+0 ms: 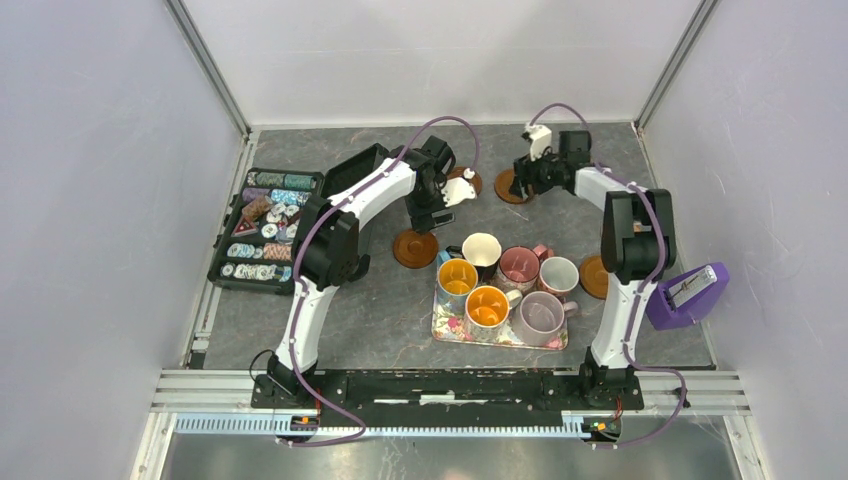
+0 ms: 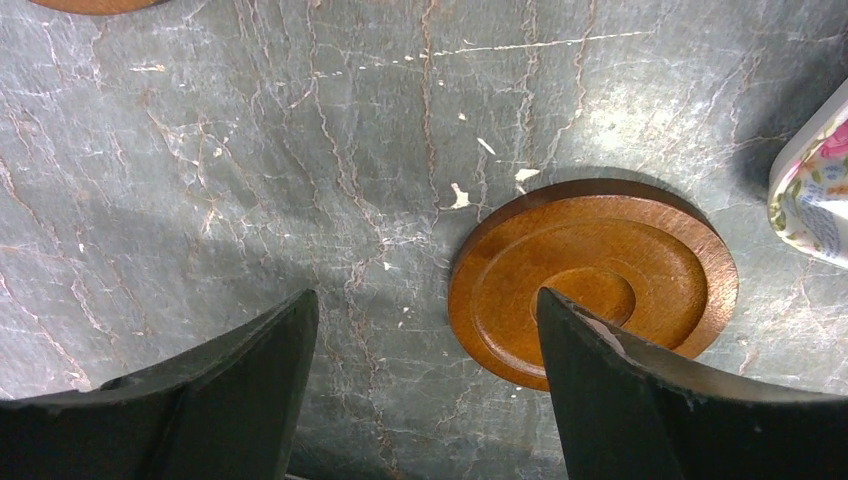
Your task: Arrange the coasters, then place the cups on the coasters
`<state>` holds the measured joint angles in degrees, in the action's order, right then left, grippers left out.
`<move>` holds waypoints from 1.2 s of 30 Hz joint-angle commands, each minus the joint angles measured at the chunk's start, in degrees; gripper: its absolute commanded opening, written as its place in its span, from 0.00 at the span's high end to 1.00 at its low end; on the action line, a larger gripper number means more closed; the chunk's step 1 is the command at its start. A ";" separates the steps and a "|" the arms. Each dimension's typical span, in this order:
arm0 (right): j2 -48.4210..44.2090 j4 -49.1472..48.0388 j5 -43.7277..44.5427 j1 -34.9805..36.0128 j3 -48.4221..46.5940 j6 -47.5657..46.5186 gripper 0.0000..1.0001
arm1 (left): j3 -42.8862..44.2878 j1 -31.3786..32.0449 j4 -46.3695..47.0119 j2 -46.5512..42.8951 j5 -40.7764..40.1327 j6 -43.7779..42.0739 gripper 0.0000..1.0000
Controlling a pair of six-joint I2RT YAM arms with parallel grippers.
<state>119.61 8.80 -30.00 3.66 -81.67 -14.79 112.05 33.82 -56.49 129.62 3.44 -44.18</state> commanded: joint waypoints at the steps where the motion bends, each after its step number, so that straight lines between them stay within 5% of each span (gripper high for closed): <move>1: -4.87 -7.10 2.34 -5.23 -2.52 3.67 0.29 | 1.24 -0.25 1.92 -1.19 0.42 0.57 0.13; 7: -0.87 -6.36 16.30 -6.64 -7.35 1.34 0.30 | 2.09 -0.25 2.52 -1.30 0.47 0.94 0.12; 18: 3.57 -7.80 26.95 -6.74 -8.93 -1.88 0.33 | 1.57 -0.33 2.52 -2.01 -0.46 0.80 0.12; 24: 4.42 -10.46 34.09 -7.04 -8.11 -2.38 0.27 | 1.60 -0.27 2.51 -1.84 -0.47 0.97 0.12; 36: 8.48 -9.08 33.60 -8.38 -10.83 -1.30 0.26 | 0.80 -0.31 2.52 -2.23 -0.60 1.29 0.11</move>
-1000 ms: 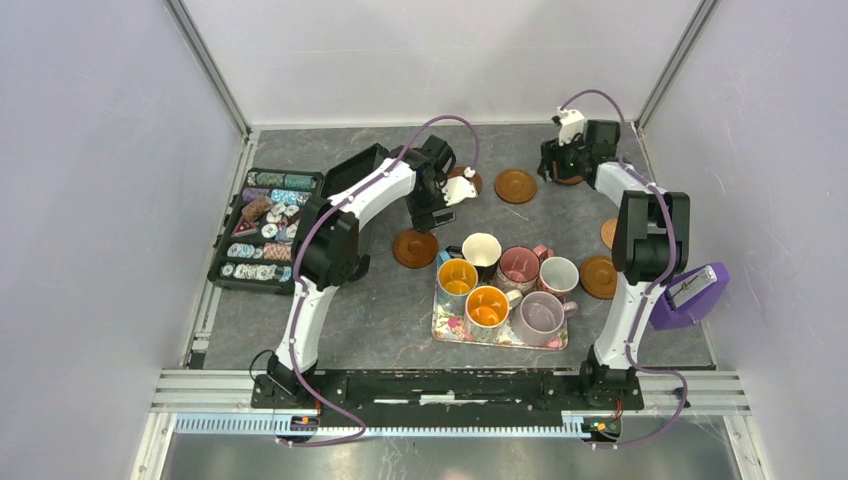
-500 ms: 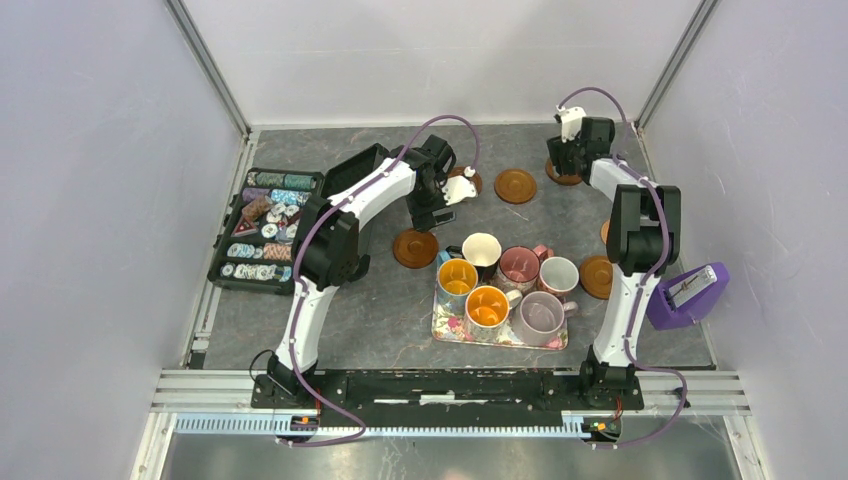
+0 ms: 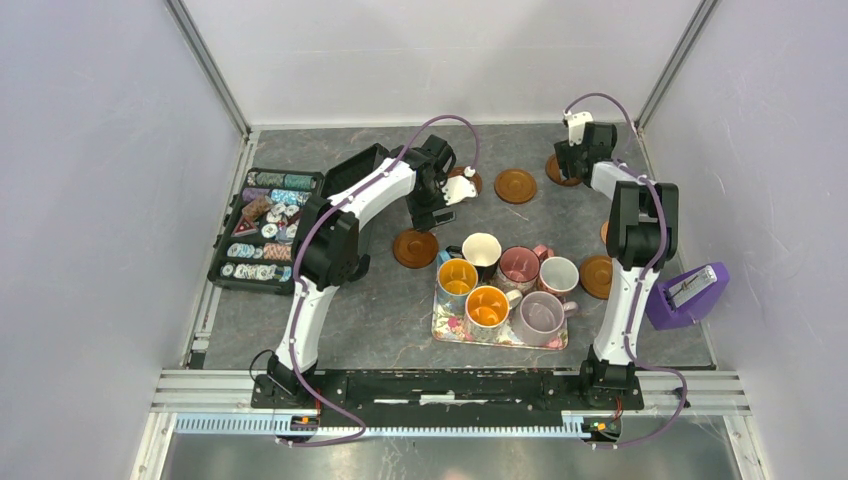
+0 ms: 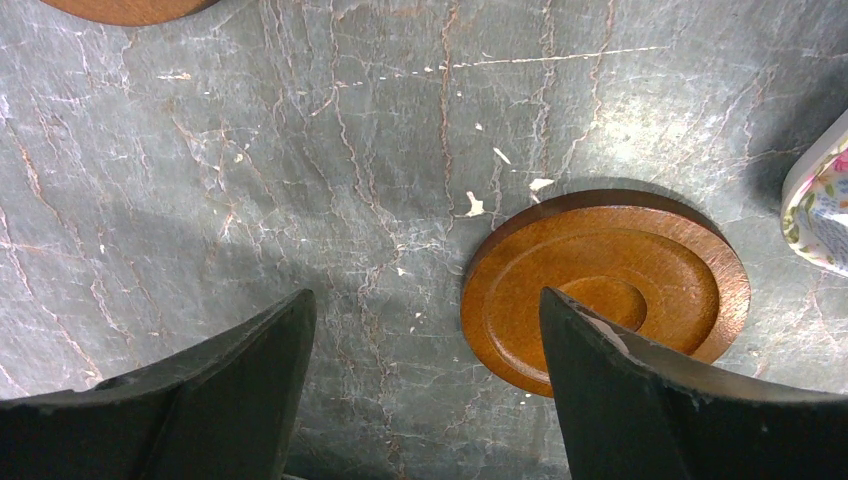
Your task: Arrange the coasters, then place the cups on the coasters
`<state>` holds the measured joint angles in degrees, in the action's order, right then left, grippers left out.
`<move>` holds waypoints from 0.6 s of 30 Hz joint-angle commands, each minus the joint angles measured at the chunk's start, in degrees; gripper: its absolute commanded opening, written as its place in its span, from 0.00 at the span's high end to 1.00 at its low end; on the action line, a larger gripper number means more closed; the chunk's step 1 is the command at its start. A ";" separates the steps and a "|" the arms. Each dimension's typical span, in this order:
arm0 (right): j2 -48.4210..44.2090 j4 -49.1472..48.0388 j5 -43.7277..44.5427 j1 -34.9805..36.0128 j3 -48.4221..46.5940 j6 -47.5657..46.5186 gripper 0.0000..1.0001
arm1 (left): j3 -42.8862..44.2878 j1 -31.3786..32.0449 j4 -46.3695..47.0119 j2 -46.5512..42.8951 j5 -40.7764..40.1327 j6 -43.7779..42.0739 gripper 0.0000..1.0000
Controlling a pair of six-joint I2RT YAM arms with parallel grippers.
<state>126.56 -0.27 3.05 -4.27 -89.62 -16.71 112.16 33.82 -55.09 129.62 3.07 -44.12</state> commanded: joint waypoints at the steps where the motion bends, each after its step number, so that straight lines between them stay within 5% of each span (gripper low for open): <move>1: 1.69 0.10 0.47 -0.55 -3.35 0.67 0.26 | 0.69 -0.25 1.13 -2.25 -0.26 1.21 0.11; 18: 4.29 20.50 -6.56 -3.43 -5.69 2.91 0.34 | 0.91 -0.28 1.52 -2.53 -1.54 1.00 0.11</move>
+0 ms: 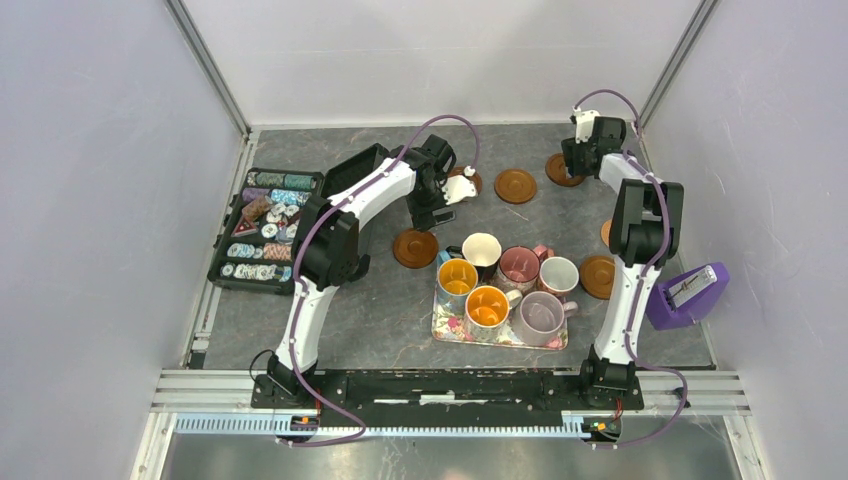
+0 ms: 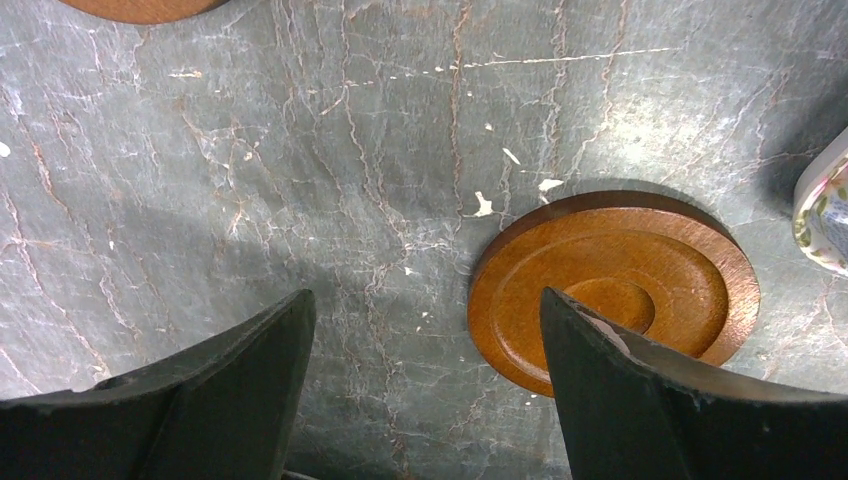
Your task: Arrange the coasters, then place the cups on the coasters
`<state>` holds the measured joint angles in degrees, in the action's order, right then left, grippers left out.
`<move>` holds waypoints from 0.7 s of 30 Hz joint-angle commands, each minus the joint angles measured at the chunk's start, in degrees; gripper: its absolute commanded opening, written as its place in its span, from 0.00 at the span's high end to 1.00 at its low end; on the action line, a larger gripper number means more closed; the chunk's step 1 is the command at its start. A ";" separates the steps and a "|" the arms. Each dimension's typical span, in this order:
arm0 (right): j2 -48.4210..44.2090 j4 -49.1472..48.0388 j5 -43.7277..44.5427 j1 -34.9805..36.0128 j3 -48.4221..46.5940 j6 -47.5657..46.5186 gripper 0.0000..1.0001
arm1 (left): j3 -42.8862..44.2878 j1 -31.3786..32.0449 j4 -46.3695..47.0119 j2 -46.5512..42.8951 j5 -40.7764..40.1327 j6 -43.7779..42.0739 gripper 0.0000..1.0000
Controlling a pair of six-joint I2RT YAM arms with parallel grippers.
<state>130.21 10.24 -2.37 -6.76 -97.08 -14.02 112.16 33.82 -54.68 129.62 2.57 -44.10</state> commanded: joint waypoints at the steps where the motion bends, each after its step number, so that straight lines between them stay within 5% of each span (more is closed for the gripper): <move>1: 0.30 10.41 -1.27 -1.24 2.32 0.09 0.35 | 0.87 -0.28 1.15 -2.53 -1.20 0.92 0.11; 13: -7.34 9.23 -3.66 -2.72 15.50 -1.27 0.40 | -0.43 -0.41 2.82 -2.71 -3.70 0.81 0.12; 21: -7.94 9.27 -6.48 -2.73 11.08 -0.92 0.25 | -0.28 -0.69 3.08 -2.20 -4.67 0.76 0.17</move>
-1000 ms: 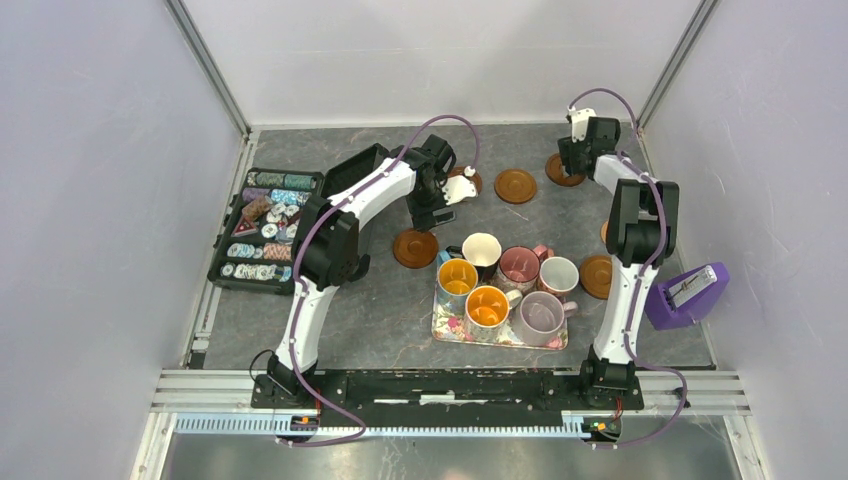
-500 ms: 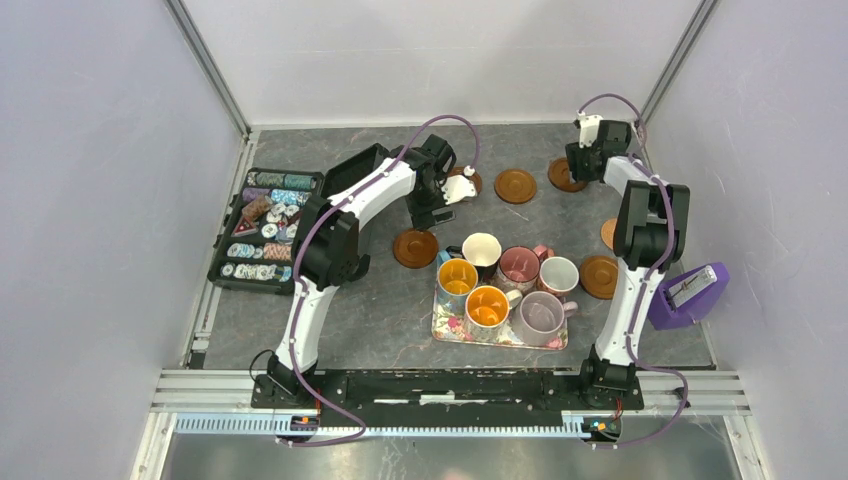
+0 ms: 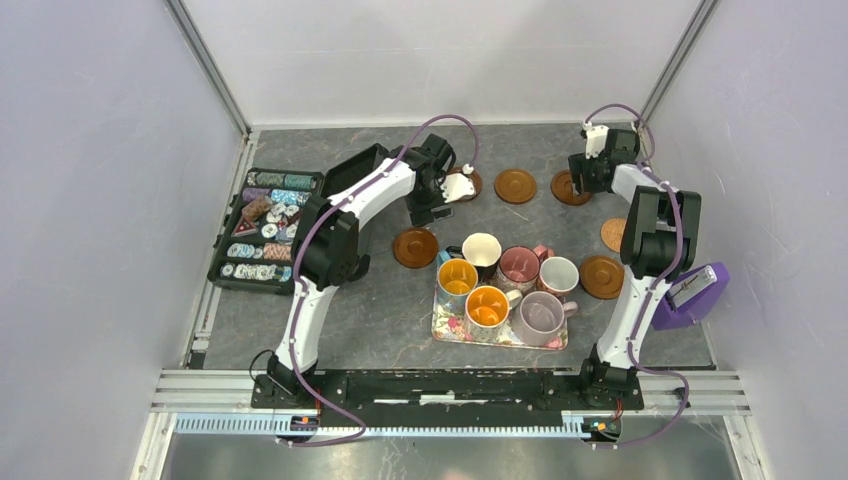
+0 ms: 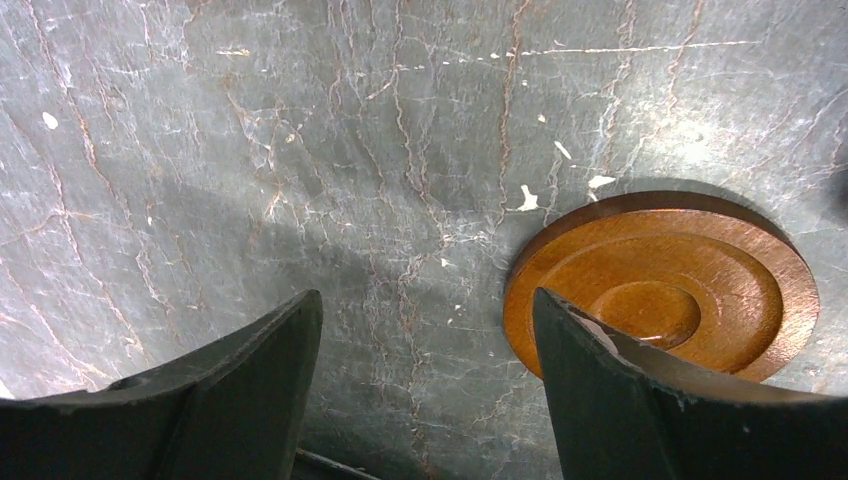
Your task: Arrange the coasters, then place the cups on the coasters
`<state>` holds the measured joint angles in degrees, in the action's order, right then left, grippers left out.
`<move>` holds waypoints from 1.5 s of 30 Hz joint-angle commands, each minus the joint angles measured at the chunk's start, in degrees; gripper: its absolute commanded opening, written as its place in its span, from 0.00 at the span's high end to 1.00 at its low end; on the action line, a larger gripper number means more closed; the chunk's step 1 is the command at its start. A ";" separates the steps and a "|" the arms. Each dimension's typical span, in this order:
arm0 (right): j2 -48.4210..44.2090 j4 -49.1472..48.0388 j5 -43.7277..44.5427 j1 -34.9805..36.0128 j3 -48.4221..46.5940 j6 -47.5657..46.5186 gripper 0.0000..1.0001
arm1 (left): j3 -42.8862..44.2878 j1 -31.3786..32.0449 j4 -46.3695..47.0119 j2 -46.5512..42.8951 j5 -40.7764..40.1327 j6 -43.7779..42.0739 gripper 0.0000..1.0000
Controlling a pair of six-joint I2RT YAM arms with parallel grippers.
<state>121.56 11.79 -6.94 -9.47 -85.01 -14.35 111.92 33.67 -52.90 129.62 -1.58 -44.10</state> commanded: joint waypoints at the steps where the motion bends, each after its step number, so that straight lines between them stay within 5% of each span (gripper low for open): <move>1: 0.31 7.68 -2.46 -0.02 -1.51 -0.59 0.23 | 0.05 -0.54 1.31 -2.62 0.28 0.80 0.17; 8: -6.59 5.78 -14.90 -0.02 -0.32 -5.49 0.10 | 1.55 0.66 0.21 -6.80 14.87 4.86 0.14; 16: -12.00 14.20 -27.35 0.02 2.60 -16.62 0.14 | 8.31 2.60 3.47 -0.55 18.37 14.20 0.23; 24: -9.37 28.31 -30.32 0.46 3.31 -26.91 0.36 | 10.13 3.16 6.79 4.20 19.43 14.81 0.40; 39: -7.72 29.34 -24.34 4.80 13.71 -32.39 0.77 | -0.15 4.68 7.20 2.83 22.79 3.41 0.80; 45: -8.17 32.01 -25.30 6.02 16.90 -34.84 0.89 | -4.32 5.35 5.03 0.90 25.07 -0.26 0.87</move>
<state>111.74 36.69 -33.19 -5.26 -72.86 -46.30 110.19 38.15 -45.58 133.43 19.99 -39.09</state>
